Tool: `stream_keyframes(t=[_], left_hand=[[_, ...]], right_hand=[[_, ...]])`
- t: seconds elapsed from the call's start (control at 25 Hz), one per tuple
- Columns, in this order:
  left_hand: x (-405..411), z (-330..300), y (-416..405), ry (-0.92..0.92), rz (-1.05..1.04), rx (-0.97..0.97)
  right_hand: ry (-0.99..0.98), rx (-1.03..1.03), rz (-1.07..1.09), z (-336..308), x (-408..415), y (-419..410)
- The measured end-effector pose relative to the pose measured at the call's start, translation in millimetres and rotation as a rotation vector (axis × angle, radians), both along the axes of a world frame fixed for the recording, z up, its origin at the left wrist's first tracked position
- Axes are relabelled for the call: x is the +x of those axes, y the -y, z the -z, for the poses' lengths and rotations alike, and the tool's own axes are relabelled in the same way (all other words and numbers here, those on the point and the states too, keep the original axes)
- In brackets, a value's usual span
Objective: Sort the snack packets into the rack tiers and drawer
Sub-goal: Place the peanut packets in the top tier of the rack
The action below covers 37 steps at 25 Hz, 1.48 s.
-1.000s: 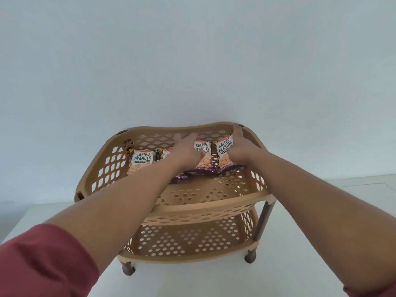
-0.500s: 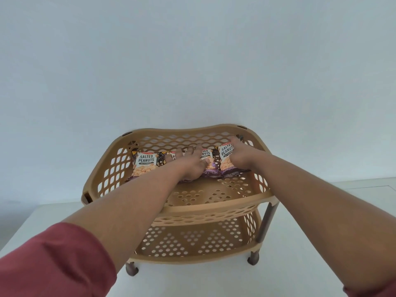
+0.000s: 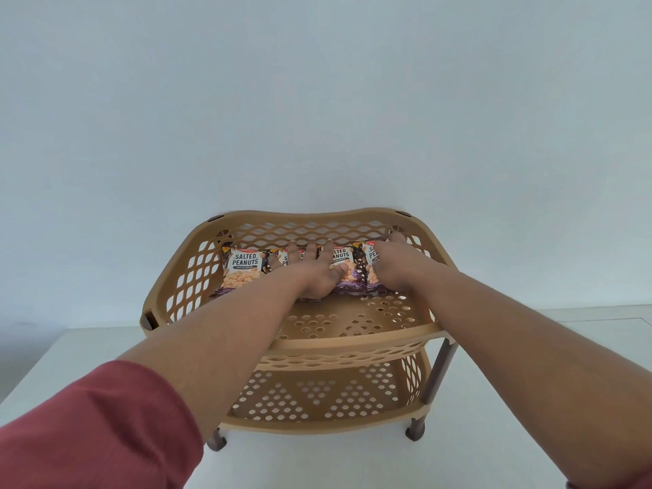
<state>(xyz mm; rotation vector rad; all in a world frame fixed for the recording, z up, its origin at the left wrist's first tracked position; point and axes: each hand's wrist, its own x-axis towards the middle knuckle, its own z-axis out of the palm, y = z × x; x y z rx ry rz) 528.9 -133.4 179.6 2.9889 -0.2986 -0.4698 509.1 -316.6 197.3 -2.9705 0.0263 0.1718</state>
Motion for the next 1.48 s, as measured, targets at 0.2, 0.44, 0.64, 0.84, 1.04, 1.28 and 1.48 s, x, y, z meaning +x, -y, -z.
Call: stream_keyframes(t=[0.2, 0.44, 0.64, 0.84, 1.04, 1.28, 1.48], left_hand=[[5, 3, -3, -0.009, -0.001, 0.002], [7, 3, -4, -0.011, -0.005, 0.007], [4, 0, -3, 0.017, -0.009, -0.005], [3, -3, -3, 0.025, -0.033, -0.026], [0, -8, -4, 0.086, -0.012, -0.088], [-18, -37, -16, 0.281, 0.103, -0.124], [-72, -65, -47, 0.473, 0.154, -0.282]], right_hand=[[-0.096, 0.062, -0.018, 3, 5, 2], [-0.082, 0.110, 0.004, 8, 8, 3], [0.021, 0.088, -0.002, 6, 9, 6], [0.047, 0.093, -0.013, 7, 11, 6], [0.103, 0.086, -0.051, 3, 5, 5], [0.424, 0.072, -0.165, -19, -22, -6], [0.520, 0.173, -0.275, -39, -70, -34]])
